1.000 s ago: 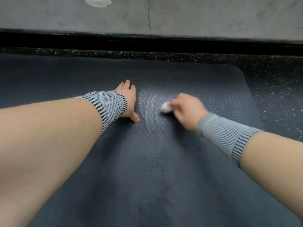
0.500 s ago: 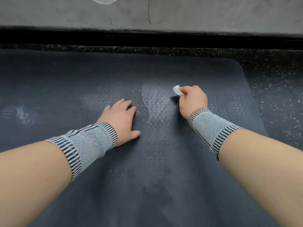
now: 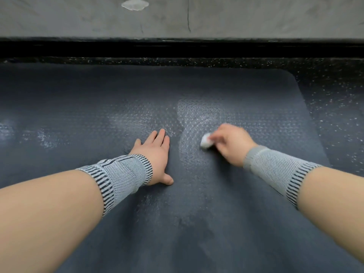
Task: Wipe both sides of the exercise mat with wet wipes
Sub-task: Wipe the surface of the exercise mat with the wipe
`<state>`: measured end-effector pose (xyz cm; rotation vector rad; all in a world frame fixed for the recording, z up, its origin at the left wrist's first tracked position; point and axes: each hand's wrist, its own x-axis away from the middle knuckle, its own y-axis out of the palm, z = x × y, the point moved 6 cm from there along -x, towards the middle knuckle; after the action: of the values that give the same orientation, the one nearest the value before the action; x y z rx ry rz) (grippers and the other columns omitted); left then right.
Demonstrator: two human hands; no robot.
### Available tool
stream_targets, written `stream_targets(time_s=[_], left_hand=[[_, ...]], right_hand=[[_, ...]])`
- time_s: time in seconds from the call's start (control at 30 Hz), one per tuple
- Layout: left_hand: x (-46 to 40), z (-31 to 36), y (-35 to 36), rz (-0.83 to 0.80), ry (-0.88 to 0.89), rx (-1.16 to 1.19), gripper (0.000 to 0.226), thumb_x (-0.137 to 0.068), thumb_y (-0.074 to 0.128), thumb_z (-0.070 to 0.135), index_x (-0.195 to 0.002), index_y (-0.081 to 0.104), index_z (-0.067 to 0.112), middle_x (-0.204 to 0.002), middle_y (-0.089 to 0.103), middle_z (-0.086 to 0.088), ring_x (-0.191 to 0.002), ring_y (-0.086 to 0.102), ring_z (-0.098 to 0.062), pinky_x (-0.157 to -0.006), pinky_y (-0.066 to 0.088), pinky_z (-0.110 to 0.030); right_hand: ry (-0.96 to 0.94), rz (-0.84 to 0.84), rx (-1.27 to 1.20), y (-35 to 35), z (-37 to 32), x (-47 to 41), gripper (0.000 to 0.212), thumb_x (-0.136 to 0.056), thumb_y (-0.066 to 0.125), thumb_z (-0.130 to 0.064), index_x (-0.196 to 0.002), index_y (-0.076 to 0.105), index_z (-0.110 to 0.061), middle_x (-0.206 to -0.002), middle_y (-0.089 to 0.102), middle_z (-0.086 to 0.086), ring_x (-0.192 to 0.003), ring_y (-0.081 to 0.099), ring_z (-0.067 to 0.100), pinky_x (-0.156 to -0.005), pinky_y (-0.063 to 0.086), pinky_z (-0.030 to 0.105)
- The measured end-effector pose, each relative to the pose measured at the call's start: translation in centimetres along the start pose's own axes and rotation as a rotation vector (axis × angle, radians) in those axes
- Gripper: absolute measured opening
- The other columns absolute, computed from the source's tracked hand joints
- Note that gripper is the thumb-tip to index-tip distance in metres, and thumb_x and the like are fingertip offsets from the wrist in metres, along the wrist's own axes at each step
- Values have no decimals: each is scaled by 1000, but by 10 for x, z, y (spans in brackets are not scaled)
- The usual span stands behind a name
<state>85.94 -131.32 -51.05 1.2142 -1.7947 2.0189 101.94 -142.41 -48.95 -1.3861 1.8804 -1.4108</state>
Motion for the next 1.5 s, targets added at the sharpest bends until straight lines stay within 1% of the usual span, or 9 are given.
stream_targets(time_s=[0.13, 0.3, 0.4, 0.53, 0.63, 0.9, 1.1, 1.33, 1.5], left_hand=[[1, 4, -3, -16, -23, -29, 128, -74, 71, 65, -154, -11, 8, -162, -21, -8, -151, -11, -25, -120, 12, -53], [0, 5, -5, -30, -41, -43, 128, -74, 72, 63, -154, -10, 6, -162, -20, -9, -151, -10, -26, -120, 13, -52], [0, 5, -4, -36, -41, -46, 128, -75, 71, 63, -154, -11, 6, -162, -21, -9, -151, -11, -26, -120, 13, -53], [-1, 6, -4, -53, -61, -52, 128, -75, 72, 62, -154, -12, 6, -162, -21, -9, -151, -10, -27, -120, 13, -53], [-1, 7, -5, -61, -75, -70, 128, -75, 72, 63, -154, -12, 6, -161, -21, -9, -151, -10, -27, -120, 14, -53], [7, 4, -7, -16, -106, -30, 124, -75, 70, 66, -155, -8, 13, -163, -17, -4, -151, -8, -25, -119, 15, -55], [33, 19, 12, 182, -91, -19, 85, -92, 57, 52, -156, 11, 19, -164, -8, -2, -151, -4, -24, -119, 15, -53], [72, 13, 31, 155, -57, 22, 77, -94, 52, 49, -155, 15, 20, -164, 0, -1, -151, 2, -21, -120, 18, -46], [84, 21, 49, 114, 37, -28, 79, -95, 51, 49, -156, 11, 19, -164, -5, -1, -151, 0, -20, -121, 17, -43]], right_hand=[[450, 210, -61, 0, 13, -28, 37, -92, 47, -7, -122, 63, -24, -116, 53, 5, -108, 55, 27, -92, 40, 28], [-197, -144, 21, 51, -70, 14, 36, -89, 51, -9, -114, 65, -31, -109, 54, 2, -101, 55, 25, -88, 43, 29], [-343, -357, 57, 42, -56, 39, 36, -88, 50, -6, -111, 69, -25, -109, 59, 5, -101, 57, 27, -87, 42, 29], [221, 154, -1, -9, 23, -1, 34, -92, 48, -10, -119, 65, -21, -114, 57, 9, -107, 55, 29, -92, 38, 27], [525, 272, -93, -2, 45, -1, 34, -93, 49, -12, -124, 61, -20, -116, 52, 9, -107, 54, 29, -93, 38, 27], [-190, -96, -121, 47, -38, 61, 31, -89, 51, -8, -112, 68, -20, -105, 57, 6, -94, 57, 29, -85, 40, 22], [474, 246, -80, 7, 40, 29, 40, -91, 46, -8, -128, 57, -19, -126, 48, 13, -111, 49, 30, -83, 35, 25], [-168, -73, -81, 70, -65, 79, 38, -89, 50, -13, -119, 62, -33, -111, 52, 5, -104, 54, 29, -89, 39, 26], [376, 289, -12, 9, 40, 48, 37, -89, 48, -9, -122, 62, -18, -116, 50, 13, -105, 53, 34, -91, 39, 30]])
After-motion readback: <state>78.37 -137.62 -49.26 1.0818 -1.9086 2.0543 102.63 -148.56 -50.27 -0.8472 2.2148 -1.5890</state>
